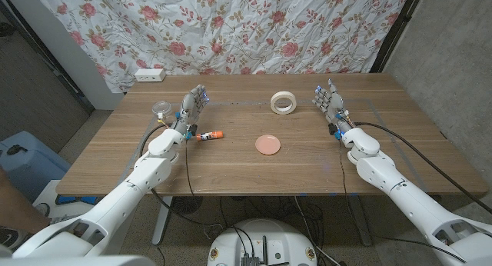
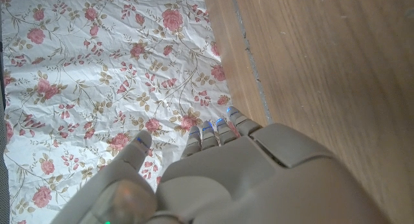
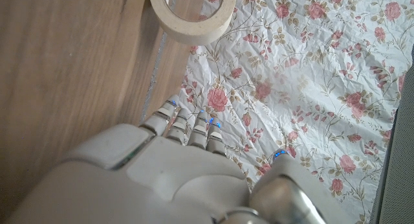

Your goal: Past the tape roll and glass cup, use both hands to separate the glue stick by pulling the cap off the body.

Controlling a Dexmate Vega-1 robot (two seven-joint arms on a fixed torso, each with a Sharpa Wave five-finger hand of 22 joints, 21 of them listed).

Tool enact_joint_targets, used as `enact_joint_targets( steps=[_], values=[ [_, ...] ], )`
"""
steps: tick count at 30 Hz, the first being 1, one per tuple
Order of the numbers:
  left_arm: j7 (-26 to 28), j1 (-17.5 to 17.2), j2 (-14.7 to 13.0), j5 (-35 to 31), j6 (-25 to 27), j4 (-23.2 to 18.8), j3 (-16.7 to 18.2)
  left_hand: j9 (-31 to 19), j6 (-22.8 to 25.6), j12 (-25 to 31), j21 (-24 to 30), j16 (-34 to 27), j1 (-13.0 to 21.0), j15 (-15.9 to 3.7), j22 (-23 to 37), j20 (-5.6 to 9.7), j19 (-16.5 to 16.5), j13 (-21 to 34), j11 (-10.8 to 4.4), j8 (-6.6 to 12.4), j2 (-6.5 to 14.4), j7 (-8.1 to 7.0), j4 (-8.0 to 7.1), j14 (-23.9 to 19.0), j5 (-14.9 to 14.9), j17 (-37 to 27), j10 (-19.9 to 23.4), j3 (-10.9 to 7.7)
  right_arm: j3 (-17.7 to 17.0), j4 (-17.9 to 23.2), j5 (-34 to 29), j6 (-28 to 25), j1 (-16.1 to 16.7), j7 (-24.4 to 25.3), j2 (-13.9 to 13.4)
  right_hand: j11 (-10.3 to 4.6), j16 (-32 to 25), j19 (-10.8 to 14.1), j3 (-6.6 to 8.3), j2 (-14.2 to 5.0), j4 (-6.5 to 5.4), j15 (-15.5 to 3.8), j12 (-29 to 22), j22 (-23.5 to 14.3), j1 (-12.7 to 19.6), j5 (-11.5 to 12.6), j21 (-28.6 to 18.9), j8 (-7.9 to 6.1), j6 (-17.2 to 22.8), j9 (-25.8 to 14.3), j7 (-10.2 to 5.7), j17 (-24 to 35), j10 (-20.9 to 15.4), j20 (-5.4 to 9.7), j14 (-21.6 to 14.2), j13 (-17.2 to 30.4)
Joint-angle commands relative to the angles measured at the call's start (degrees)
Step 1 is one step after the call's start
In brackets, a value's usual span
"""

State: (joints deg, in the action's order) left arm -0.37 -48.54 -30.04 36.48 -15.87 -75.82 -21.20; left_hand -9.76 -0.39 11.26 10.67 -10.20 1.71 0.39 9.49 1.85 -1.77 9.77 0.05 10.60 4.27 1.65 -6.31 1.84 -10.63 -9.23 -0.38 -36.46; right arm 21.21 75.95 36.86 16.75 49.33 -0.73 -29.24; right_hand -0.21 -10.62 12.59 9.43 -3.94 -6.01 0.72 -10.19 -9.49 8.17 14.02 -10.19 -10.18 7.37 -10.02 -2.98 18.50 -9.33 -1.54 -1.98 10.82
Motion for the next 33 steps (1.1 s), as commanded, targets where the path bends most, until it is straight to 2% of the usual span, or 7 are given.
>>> enact_joint_targets(
  steps=[1, 5, 9, 16, 18, 22, 33],
  values=[
    [2.6, -1.1, -1.6, -1.7, 2.1, -3.3, -0.1, -0.1, 1.1, 0.4, 0.2, -0.2, 0.9, -0.61, 0.0, 0.68, -0.3, 0.1, -0.74, 0.42, 2.6, 0.02, 1.15, -0.1, -0.3, -0.2, 0.5, -0.51, 0.4, 0.3, -1.1, 1.1, 0.6, 0.7, 0.0, 0.17, -0.2, 0.1, 0.37, 0.08, 0.04, -0.23, -0.4, -0.1, 0.3, 0.4, -0.3, -0.37, 0.6, -0.1, 0.15, 0.2, -0.3, 0.17, -0.2, 0.0],
    [4.1, -1.7, -3.1, -3.0, 4.0, -5.7, -0.3, -0.1, 1.8, 0.4, 0.1, -0.1, 1.7, -0.98, 0.0, 0.85, -0.4, 0.1, -1.09, 0.52, 2.4, -0.15, 2.31, -0.4, -0.3, -0.2, 1.2, -0.76, 0.5, 0.3, -1.3, 1.2, 0.5, 0.5, -0.1, 0.17, -0.2, -0.1, 0.40, 0.02, 0.11, -0.31, -0.4, -0.1, 0.3, 0.4, -0.3, -0.39, 0.6, -0.1, 0.19, 0.0, -0.3, 0.39, -0.1, 0.0],
    [6.7, -2.9, -4.8, -4.4, 6.7, -9.4, -0.2, -0.1, 2.8, 0.4, 0.0, 0.0, 3.0, -1.25, 0.0, 1.03, -0.5, 0.1, -1.78, 0.65, 2.1, -0.57, 4.57, -0.6, -0.1, -0.2, 2.1, -1.30, 0.5, 0.7, -1.5, 0.9, 0.7, 0.3, -0.6, 0.16, -0.2, -0.1, 0.44, -0.03, 0.16, -0.45, -0.4, -0.1, 0.3, 0.4, -0.3, -0.42, 0.7, -0.1, 0.18, -0.1, -0.3, 0.51, 0.0, 0.0],
    [9.7, -4.3, -7.9, -7.2, 10.7, -15.0, -0.3, -0.1, 5.5, 0.5, 0.0, 0.0, 5.9, -1.79, -0.1, 1.59, -1.0, 0.2, -2.51, 0.99, 1.6, -1.61, 9.34, -1.5, 0.3, -0.2, 3.9, -2.32, 0.4, 1.3, -2.5, 1.6, 1.1, 1.0, -1.1, 0.26, -0.3, -0.2, 0.55, -0.16, 0.33, -0.87, -0.6, -0.1, 0.4, 0.4, -0.3, -0.48, 0.8, -0.1, 0.16, -0.4, -0.7, 0.72, -0.1, -0.1],
    [10.8, -4.8, -8.8, -8.2, 12.1, -16.8, -0.3, -0.2, 6.7, 0.7, -0.1, -0.1, 7.2, -1.62, -0.1, 1.72, -1.3, 0.2, -2.44, 1.18, 1.4, -2.07, 11.41, -2.0, 0.5, -0.2, 5.2, -2.77, 0.3, 1.5, -2.9, 2.1, 1.4, 1.6, -1.1, 0.30, -0.4, -0.3, 0.59, -0.20, 0.40, -1.21, -0.7, -0.1, 0.4, 0.4, -0.3, -0.51, 0.9, -0.1, 0.25, -0.5, -0.8, 1.01, -0.2, -0.1],
    [12.7, -5.9, -10.7, -9.9, 15.3, -20.5, -0.4, -0.2, 9.0, 0.8, 0.0, -0.1, 8.6, -1.89, -0.1, 1.98, -1.7, 0.3, -3.03, 1.58, 1.3, -2.43, 13.68, -2.7, 0.6, -0.2, 6.5, -3.13, -0.2, 1.7, -2.5, 3.1, 2.1, 1.5, -1.1, 0.27, -0.4, -0.4, 0.63, -0.25, 0.46, -1.24, -0.7, -0.1, 0.5, 0.4, -0.2, -0.54, 1.0, -0.1, 0.30, -0.7, -1.0, 1.31, -0.2, -0.1],
    [18.5, -8.8, -15.8, -15.0, 25.3, -30.7, 0.3, -0.3, 12.3, 1.0, -0.1, -0.2, 11.1, -2.76, -0.1, 2.36, -2.1, 0.3, -4.43, 2.07, 0.7, -3.30, 16.58, -3.9, 0.6, -0.3, 9.1, -3.47, -0.4, 1.9, -3.0, 4.3, 2.9, 1.2, -1.6, 0.31, -0.4, -0.7, 0.86, -0.51, 0.70, -1.37, -0.8, -0.1, 0.7, 0.4, -0.2, -0.59, 1.2, -0.1, 0.17, -1.1, -1.2, 1.58, -0.3, -0.2]
  ],
)
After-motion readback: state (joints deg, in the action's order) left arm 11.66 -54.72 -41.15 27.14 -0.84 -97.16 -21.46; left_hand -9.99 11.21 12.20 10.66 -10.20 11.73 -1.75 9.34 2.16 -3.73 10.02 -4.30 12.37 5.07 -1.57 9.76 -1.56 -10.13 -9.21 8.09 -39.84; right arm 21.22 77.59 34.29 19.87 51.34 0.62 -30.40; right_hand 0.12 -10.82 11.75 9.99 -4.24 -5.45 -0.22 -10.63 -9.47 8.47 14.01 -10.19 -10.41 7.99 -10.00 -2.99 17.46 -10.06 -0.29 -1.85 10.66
